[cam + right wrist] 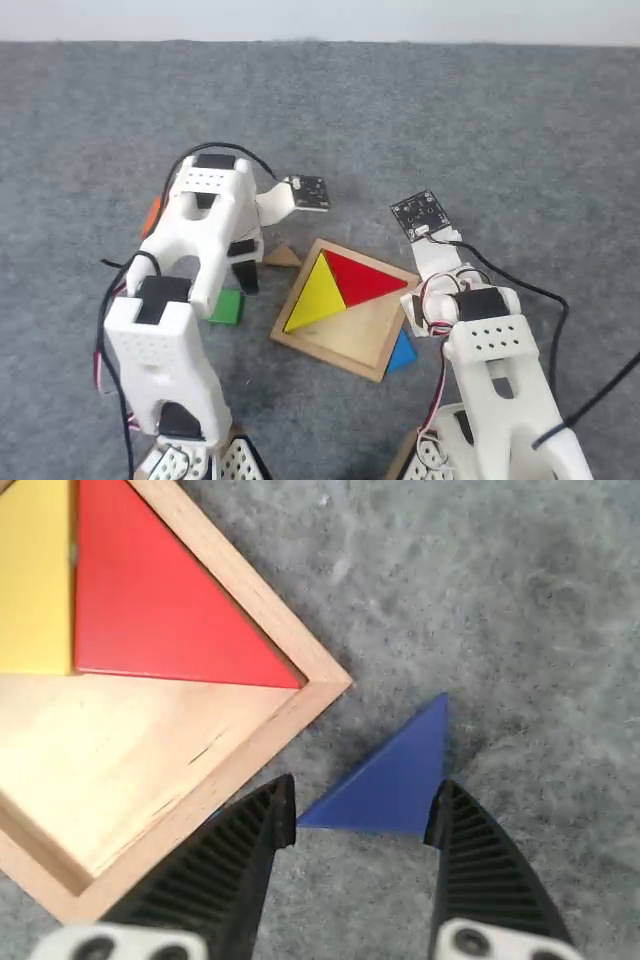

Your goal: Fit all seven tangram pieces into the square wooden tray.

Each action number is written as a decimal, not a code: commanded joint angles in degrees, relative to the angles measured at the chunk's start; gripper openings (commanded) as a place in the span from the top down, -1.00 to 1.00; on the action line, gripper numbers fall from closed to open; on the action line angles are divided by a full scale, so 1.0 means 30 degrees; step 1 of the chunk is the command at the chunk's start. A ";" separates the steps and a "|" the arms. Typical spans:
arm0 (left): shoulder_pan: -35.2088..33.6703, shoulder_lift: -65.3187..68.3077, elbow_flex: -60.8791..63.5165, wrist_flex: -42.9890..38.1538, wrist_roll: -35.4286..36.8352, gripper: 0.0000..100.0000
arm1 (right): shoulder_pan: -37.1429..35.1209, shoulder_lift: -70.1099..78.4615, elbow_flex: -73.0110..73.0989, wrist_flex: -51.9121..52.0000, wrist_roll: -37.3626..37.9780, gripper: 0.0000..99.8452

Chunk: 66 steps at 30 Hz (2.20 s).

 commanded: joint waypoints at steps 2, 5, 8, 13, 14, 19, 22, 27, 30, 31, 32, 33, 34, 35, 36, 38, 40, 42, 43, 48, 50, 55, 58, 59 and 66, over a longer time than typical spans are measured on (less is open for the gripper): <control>0.0703 -0.1026 -0.1363 -0.0322 -0.1875 0.36 | 0.0249 0.0073 -0.1114 -0.0190 -0.0147 0.55; 0.1846 -0.0469 -0.1480 -0.2374 -0.1905 0.36 | 0.0278 0.0073 -0.1114 -0.0190 -0.0147 0.55; 0.2403 0.0527 -0.1538 -0.4747 -0.1905 0.36 | 0.0366 0.0073 -0.1114 -0.0190 -0.0147 0.55; 0.2755 0.1114 -0.2095 -0.5480 -0.1934 0.36 | 0.0278 0.0073 -0.1114 -0.0161 -0.0147 0.55; 0.2784 0.1260 -0.2212 -0.5451 -0.1905 0.36 | 0.0278 0.0073 -0.1114 -0.0161 -0.0117 0.55; 0.2872 0.1612 -0.2623 -0.5187 -0.1875 0.37 | 0.0249 0.0073 -0.1114 -0.0161 0.0410 0.55; 0.3223 0.1700 -0.3209 -0.4015 -0.1875 0.38 | 0.0249 0.0073 -0.1114 -0.0161 0.0410 0.55; 0.3311 0.1700 -0.3297 -0.3575 -0.1875 0.64 | 0.0249 0.0073 -0.1114 -0.0161 0.0410 0.55; 0.3311 0.1700 -0.3326 -0.3575 -0.1875 0.73 | 0.0249 0.0073 -0.1084 -0.0161 0.0469 0.55; 0.3311 0.1700 -0.3326 -0.3604 -0.1905 0.72 | 0.0249 0.0073 -0.1084 -0.0161 0.0469 0.55; 0.3311 0.1700 -0.3326 -0.3604 -0.1963 0.72 | 0.0220 0.0073 -0.1084 -0.0161 0.0469 0.55; 0.3311 0.1700 -0.3326 -0.3604 -0.1963 0.72 | 0.0220 0.0073 -0.1084 -0.0161 0.0469 0.55; 0.3311 0.1700 -0.3326 -0.3634 -0.1993 0.72 | 0.0220 0.0073 -0.1114 -0.0161 0.0469 0.55; 0.3311 0.1700 -0.3326 -0.3634 -0.2139 0.72 | 0.0220 0.0073 -0.1114 -0.0161 0.0469 0.55; 0.3282 0.1729 -0.3326 -0.3604 -0.2462 0.72 | 0.0220 0.0073 -0.1114 -0.0161 0.0469 0.55; 0.3253 0.1729 -0.3267 -0.3575 -0.2989 0.72 | 0.0220 0.0073 -0.1114 -0.0161 0.0469 0.55; 0.3106 0.1729 -0.3267 -0.3575 -0.3048 0.70 | 0.0220 0.0073 -0.1114 -0.0161 0.0469 0.55; 0.3048 0.1729 -0.3267 -0.3546 -0.3018 0.62 | 0.0220 0.0073 -0.1114 -0.0161 0.0469 0.55; 0.2989 0.1729 -0.3267 -0.3487 -0.3018 0.57 | 0.0220 0.0073 -0.1114 -0.0161 0.0469 0.55; 0.2725 0.1729 -0.3355 -0.3165 -0.3018 0.51 | 0.0220 0.0073 -0.1055 -0.0190 0.0469 0.55; 0.2725 0.1729 -0.3619 -0.3018 -0.2872 0.51 | 0.0220 0.0073 -0.1055 -0.0220 0.0469 0.55; 0.2930 0.1817 -0.4733 0.0059 -0.1348 0.51 | 0.0220 0.0073 -0.1055 -0.0249 0.0469 0.55; 0.2784 0.2755 -0.5758 0.1260 -0.1348 0.51 | 0.0220 0.0073 -0.1055 -0.0249 0.0469 0.55; 0.2784 0.3106 -0.6256 0.1582 -0.1289 0.51 | 0.0220 0.0073 -0.1055 -0.0220 0.0469 0.55; 0.2901 0.6330 -1.1443 0.4952 -0.1172 0.51 | 0.0190 0.0073 -0.1055 -0.0220 0.0469 0.55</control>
